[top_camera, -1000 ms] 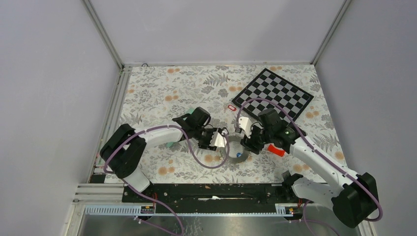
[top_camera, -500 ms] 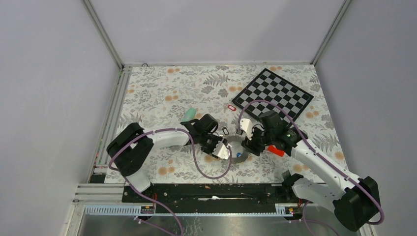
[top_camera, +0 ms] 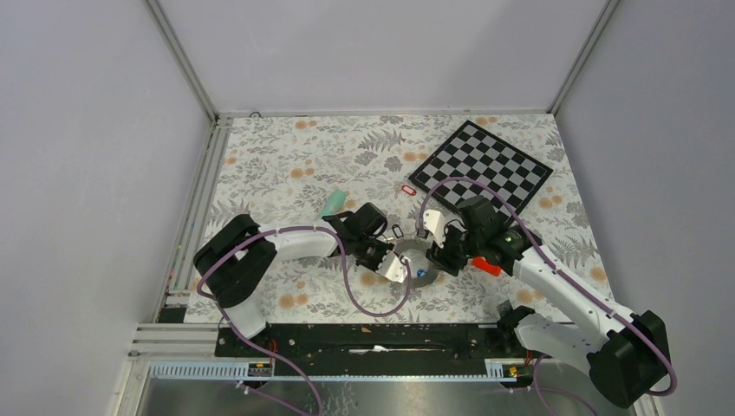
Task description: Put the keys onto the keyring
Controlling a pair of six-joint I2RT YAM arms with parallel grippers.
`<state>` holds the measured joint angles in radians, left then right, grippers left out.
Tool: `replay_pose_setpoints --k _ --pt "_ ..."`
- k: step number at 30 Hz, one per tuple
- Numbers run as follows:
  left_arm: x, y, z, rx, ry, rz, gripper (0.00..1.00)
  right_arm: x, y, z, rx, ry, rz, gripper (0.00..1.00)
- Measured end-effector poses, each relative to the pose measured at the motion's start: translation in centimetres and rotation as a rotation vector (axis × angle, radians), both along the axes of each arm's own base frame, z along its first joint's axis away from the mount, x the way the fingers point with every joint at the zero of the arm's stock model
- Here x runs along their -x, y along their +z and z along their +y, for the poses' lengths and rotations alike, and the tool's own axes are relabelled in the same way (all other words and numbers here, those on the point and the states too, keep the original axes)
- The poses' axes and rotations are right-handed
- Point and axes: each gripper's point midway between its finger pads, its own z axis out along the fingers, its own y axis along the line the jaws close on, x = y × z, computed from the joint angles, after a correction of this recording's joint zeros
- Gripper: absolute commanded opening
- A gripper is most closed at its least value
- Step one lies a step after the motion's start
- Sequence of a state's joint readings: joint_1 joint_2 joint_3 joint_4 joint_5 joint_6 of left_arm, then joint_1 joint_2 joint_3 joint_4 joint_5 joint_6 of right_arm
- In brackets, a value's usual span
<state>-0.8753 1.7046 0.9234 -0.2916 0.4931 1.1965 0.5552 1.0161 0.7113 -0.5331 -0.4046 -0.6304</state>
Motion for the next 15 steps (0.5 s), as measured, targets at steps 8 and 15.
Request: replay_pose_setpoints --k 8,15 --pt "-0.1 0.0 0.1 -0.003 0.019 0.009 0.0 0.0 0.0 0.0 -0.001 0.0 -0.002 0.58" --pt "-0.6 2.5 -0.3 0.08 0.073 0.067 0.0 -0.3 1.2 0.2 -0.019 0.002 -0.026 0.58"
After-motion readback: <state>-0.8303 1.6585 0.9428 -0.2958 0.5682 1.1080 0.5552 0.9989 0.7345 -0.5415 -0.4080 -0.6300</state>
